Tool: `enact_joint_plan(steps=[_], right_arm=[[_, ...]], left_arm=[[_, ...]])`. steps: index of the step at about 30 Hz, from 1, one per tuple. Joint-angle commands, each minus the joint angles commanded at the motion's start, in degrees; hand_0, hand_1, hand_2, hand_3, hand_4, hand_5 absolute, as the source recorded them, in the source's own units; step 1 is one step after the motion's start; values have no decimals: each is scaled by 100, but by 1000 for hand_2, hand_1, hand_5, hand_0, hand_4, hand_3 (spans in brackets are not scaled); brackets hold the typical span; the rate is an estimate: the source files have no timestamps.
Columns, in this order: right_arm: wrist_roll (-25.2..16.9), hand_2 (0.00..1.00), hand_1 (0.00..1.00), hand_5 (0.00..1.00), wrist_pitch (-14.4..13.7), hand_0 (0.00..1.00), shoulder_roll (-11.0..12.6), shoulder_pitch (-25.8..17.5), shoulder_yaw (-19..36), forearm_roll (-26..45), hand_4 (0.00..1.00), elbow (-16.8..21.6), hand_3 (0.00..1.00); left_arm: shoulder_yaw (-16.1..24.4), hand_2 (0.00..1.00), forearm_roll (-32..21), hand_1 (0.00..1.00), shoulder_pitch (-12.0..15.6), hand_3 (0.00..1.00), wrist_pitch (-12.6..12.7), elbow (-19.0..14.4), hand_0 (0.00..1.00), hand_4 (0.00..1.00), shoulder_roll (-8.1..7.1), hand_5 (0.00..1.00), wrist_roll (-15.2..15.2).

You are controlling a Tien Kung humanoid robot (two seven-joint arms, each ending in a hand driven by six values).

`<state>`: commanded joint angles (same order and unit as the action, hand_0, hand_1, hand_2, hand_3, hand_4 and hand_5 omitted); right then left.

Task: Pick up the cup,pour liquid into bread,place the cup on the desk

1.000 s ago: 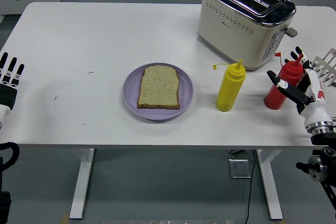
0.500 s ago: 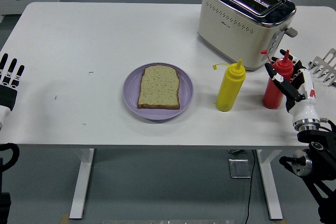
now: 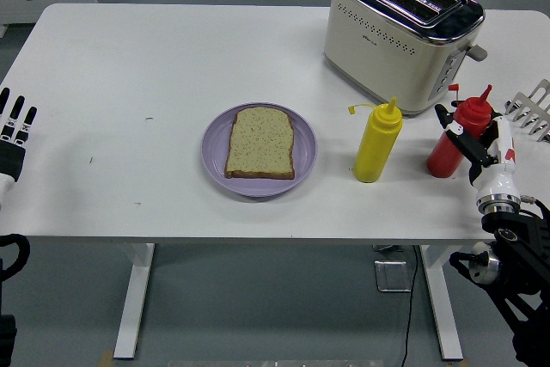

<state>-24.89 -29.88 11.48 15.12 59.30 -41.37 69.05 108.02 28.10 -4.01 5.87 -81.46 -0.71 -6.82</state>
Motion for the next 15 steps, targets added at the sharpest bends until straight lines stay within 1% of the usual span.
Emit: enact_joint_plan(steps=[1,4,6,7,12,13,15], right_arm=[[-34,283,260,214,-41,298,-6,8,-14,27,895,-9,333],[-168,283,260,214,-192,298,-25,36,-44,140,895,-41,333],[-217,283,260,214,-243,298,-33,51,-48,183,895,-62,333],[-225,205,149,215,-250,188,-34,54,-48,191,898,-66,255],[-208,205,149,215,-233,188,-46,72,-62,340,898,-88,255],[-211,171,102,230,-212,132,-48,74,-74,402,896,-88,232],[-215,171,102,230,-198,132,-49,75,-83,447,896,-86,232]], left_arm=[[3,779,0,778,-1,711,0,0,800,613,1,998,0],[10,779,0,778,-1,711,2,0,800,613,3,998,0],[16,779,-1,778,1,711,3,0,800,613,3,998,1],[17,779,-1,778,2,711,4,0,800,613,4,998,1],[15,779,-3,778,0,711,5,2,800,613,6,998,-1],[16,778,-3,777,-1,710,7,3,800,610,6,998,-1],[17,778,-3,777,-2,710,7,3,800,610,5,998,-1]])
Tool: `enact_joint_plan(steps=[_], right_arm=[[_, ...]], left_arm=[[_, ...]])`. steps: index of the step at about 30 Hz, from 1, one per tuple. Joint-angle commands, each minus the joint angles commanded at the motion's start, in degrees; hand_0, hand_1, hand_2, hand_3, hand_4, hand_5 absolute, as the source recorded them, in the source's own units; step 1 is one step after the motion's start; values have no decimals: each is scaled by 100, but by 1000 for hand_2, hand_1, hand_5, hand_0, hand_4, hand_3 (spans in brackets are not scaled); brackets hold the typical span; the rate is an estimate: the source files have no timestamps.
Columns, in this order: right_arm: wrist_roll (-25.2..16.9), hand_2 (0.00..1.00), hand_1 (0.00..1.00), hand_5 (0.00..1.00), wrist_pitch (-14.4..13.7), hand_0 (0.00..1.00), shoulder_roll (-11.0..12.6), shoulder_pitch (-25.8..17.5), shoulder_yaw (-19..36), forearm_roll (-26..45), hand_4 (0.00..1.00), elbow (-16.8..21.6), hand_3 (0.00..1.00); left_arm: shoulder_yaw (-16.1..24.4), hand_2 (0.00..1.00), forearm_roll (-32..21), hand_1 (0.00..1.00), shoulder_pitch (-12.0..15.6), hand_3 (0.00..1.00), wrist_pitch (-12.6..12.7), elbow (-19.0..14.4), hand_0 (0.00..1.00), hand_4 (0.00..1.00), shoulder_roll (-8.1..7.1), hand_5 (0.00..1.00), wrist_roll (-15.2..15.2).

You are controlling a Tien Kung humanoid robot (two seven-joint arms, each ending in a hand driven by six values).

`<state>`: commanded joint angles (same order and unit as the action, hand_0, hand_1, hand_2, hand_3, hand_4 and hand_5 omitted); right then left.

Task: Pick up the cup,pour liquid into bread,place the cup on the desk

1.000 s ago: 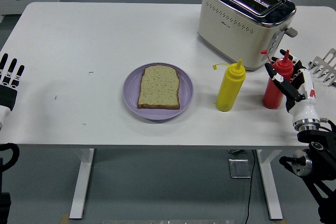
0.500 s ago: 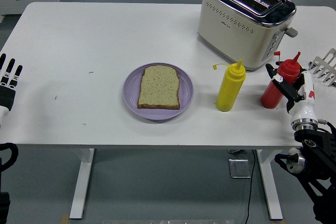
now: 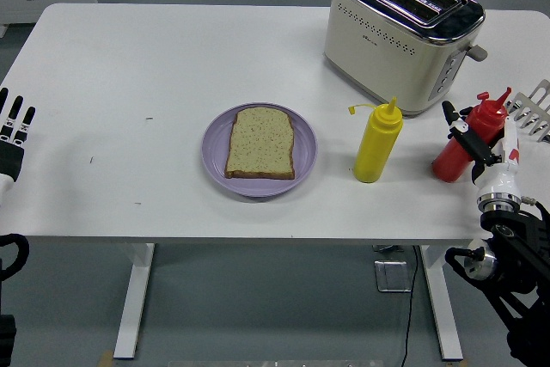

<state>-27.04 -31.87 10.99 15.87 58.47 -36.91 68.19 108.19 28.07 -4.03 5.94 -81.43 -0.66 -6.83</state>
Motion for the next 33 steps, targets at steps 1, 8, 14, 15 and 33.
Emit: enact_joint_plan(steps=[1,8,14,15,33], right_arm=[[-5,171,102,230,11,132,-2,0,-9,47,896,7,232],[-3,161,73,226,38,105,15,0,38,209,888,86,231],[106,155,24,212,67,73,65,4,231,132,874,275,243],[141,155,24,212,68,73,94,19,317,67,874,354,243],[2362,154,3,198,-214,42,602,1720,460,-3441,851,1049,278]], left_arm=[[1,778,0,777,-1,710,-1,-2,800,610,-1,998,0],[11,778,2,777,2,710,-1,-2,800,612,2,998,-3],[23,778,2,777,1,710,0,-5,800,611,4,998,1],[29,778,1,777,1,710,1,-6,800,611,5,998,2],[73,777,0,777,-6,709,5,-10,800,610,7,998,2]])
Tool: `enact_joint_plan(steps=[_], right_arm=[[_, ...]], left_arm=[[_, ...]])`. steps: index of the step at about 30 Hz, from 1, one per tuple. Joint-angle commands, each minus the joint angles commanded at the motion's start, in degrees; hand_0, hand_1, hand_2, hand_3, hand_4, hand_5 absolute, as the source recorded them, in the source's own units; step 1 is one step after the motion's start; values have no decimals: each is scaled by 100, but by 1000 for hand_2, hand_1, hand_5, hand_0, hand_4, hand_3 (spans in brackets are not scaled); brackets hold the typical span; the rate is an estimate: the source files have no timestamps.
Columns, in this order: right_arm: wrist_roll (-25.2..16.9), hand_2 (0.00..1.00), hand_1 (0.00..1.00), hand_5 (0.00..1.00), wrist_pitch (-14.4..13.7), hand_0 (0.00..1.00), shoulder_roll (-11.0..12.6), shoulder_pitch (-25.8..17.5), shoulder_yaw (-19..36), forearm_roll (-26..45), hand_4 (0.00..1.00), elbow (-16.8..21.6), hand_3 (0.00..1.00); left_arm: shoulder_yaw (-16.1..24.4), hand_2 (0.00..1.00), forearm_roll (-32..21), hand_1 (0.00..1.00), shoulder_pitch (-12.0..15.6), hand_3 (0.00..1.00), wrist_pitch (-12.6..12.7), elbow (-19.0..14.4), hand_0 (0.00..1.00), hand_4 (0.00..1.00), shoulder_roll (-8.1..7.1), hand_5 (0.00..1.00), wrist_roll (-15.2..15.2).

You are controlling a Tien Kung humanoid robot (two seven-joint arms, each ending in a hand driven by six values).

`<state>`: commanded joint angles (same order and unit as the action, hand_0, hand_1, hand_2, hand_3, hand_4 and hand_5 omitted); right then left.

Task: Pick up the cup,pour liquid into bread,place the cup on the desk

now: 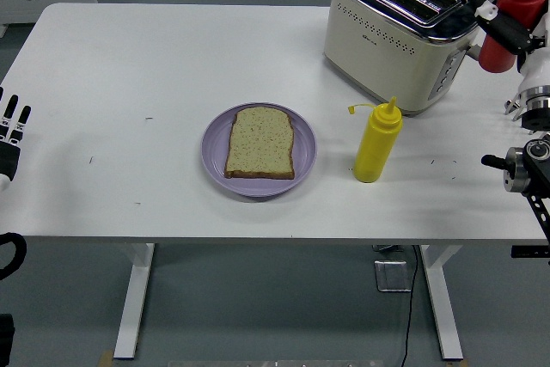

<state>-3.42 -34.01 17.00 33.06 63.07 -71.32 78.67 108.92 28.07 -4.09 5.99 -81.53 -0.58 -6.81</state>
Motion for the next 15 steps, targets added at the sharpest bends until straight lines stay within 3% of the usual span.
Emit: enact_joint_plan(steps=[8,15], right_arm=[[1788,178,13,196,1085,58,-14,1169,-879,-1937,848,-246,298],[1997,217,33,196,1858,82,-63,2056,-1797,-3609,836,-480,321]], left_arm=[[-13,777,5,776,31,710,2,4,800,609,5,998,-3],[-10,777,6,775,66,710,4,5,799,611,-1,998,-3]])
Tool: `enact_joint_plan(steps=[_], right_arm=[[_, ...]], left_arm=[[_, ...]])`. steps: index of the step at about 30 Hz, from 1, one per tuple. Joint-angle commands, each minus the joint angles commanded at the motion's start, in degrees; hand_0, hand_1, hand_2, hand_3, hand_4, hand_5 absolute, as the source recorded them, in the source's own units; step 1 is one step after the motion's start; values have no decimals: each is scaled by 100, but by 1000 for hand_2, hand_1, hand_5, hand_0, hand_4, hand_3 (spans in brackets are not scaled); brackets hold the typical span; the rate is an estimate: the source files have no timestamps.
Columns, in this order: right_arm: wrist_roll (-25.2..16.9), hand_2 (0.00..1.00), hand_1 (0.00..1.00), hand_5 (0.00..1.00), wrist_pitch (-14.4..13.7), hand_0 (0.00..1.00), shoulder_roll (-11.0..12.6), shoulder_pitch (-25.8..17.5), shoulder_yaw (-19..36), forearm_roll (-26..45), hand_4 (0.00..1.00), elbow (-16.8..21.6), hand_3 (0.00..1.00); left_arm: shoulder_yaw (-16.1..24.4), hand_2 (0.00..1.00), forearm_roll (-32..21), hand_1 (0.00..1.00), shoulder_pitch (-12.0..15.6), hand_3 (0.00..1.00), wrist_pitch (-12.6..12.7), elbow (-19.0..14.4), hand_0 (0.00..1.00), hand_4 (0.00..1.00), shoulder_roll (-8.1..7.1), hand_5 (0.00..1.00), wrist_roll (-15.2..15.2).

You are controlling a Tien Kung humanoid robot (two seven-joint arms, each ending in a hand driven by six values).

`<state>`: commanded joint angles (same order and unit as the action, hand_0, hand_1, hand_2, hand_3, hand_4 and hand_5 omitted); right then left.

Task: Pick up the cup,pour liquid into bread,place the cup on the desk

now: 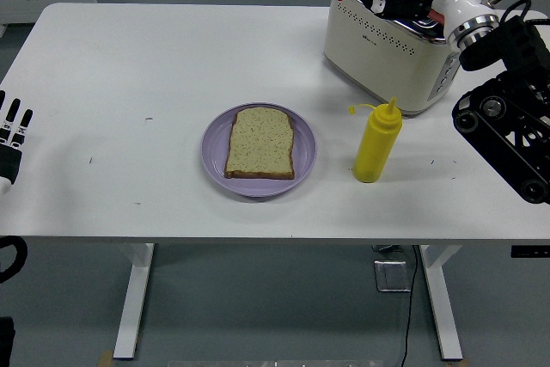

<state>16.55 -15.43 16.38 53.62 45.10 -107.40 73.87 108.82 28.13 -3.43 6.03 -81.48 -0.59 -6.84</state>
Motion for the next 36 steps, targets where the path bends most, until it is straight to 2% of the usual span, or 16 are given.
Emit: enact_joint_plan(steps=[4,5,7,10,12,23,29,30,36], right_arm=[[19,217,33,196,568,82,11,583,-804,-968,836,8,321],[17,264,105,195,784,112,-1,775,-1057,-1229,814,7,357],[-5,264,105,195,1074,112,-39,1027,-1539,-1713,814,-9,357],[-15,264,105,195,1347,112,-125,1247,-2133,-2260,814,-96,357],[-3,288,124,185,1446,125,-152,1304,-2229,-2260,802,-158,369],[63,291,125,188,1360,123,-76,1157,-1396,-2260,793,-203,368],[-9,291,126,186,1413,123,-127,1212,-2075,-2260,781,-65,368],[-11,291,126,186,1413,123,-138,1171,-2036,-2260,781,-77,368],[14,294,128,171,1409,123,-83,1090,-1139,-2260,763,-182,371]], left_arm=[[3,777,-1,775,19,710,2,6,799,611,2,998,3],[-1,775,-2,774,24,709,0,7,800,609,1,998,3],[-4,775,-3,774,23,709,-4,10,800,609,-1,998,5],[-1,775,-5,774,25,709,-6,14,800,609,2,998,6],[7,774,-6,774,24,709,-5,16,800,610,1,998,7],[53,774,-7,773,6,709,0,11,800,610,-5,998,8],[40,774,-7,773,-18,709,-5,13,800,610,4,998,7],[38,774,-7,773,-25,709,-7,13,800,610,7,998,9],[72,774,-6,773,-9,709,5,9,801,610,6,998,10]])
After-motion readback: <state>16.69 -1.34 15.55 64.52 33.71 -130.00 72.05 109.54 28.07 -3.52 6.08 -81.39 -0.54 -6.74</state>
